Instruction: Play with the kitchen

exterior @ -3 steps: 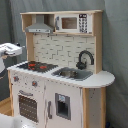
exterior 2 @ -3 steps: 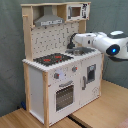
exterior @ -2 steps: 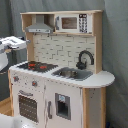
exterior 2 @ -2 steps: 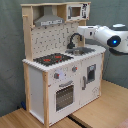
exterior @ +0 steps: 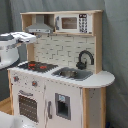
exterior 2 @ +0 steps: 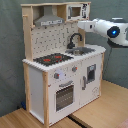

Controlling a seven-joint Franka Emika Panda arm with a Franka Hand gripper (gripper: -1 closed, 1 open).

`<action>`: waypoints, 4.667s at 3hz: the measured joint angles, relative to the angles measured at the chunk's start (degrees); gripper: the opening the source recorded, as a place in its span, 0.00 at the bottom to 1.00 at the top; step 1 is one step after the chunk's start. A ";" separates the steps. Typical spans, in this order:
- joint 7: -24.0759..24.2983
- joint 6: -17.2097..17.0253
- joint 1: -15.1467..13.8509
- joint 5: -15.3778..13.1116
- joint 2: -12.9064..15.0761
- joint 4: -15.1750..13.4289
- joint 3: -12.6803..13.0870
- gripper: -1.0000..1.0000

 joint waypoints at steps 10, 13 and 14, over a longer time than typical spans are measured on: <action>-7.93 31.53 -30.86 0.06 20.71 16.80 9.42 1.00; -7.82 24.45 -33.64 0.28 22.24 22.33 17.83 1.00; -7.38 20.41 -29.77 0.28 21.71 21.00 15.69 1.00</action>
